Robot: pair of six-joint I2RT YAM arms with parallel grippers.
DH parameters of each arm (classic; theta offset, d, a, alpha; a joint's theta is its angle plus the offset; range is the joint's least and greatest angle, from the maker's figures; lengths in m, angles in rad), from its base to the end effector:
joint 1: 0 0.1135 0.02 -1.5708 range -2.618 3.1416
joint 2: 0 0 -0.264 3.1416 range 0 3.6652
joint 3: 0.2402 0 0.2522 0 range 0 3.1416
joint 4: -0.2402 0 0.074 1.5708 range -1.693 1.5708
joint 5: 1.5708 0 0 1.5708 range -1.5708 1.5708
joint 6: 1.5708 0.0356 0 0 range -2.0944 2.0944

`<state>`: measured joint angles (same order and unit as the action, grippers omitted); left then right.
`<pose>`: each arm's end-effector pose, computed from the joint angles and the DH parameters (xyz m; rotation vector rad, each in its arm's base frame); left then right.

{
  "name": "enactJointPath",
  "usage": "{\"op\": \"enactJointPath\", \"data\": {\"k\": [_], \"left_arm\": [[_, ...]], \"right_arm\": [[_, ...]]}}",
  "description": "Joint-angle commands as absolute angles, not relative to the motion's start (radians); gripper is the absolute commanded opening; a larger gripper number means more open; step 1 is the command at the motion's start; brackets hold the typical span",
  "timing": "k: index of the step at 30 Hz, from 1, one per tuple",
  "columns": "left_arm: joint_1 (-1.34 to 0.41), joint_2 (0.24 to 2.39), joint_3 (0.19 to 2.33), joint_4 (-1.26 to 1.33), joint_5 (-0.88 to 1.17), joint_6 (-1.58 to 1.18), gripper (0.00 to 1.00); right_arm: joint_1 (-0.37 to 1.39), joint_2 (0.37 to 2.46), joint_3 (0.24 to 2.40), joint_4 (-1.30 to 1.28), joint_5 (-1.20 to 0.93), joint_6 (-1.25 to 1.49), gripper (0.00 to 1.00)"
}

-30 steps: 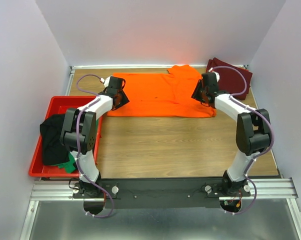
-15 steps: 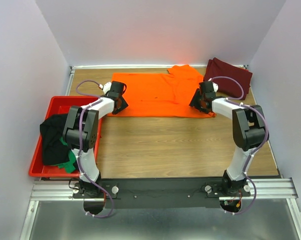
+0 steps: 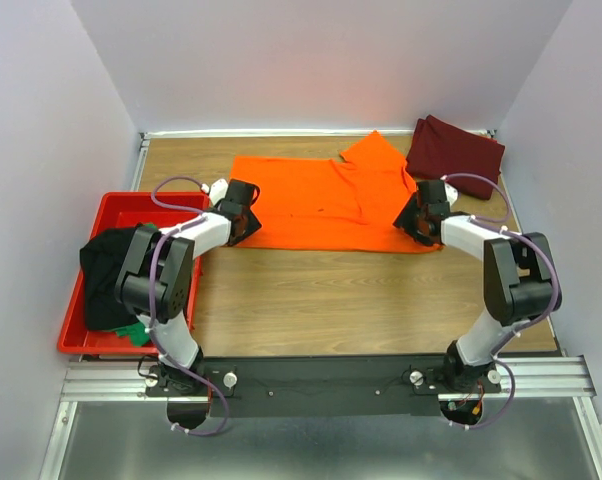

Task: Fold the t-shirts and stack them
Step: Fold the tshirt

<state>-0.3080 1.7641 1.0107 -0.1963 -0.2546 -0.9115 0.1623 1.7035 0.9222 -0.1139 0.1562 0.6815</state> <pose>0.3396 -0.0986 0.1606 -0.8360 2.3425 -0.1960 0.3358 0.0494 0.1601 0.6964 2.3586 0.1781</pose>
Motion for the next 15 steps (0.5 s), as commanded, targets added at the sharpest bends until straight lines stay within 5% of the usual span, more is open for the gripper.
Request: {"op": "enactJointPath", "data": {"k": [1,15], "left_arm": [[-0.331,1.709,0.919,-0.308,-0.284,-0.948,0.50],[-0.523,1.414,0.649,-0.385,-0.250,-1.098,0.50]], "right_arm": [[0.150,1.645,0.838,-0.256,0.175,0.719,0.70],[0.150,1.283,0.589,-0.403,0.107,0.814,0.70]]}}
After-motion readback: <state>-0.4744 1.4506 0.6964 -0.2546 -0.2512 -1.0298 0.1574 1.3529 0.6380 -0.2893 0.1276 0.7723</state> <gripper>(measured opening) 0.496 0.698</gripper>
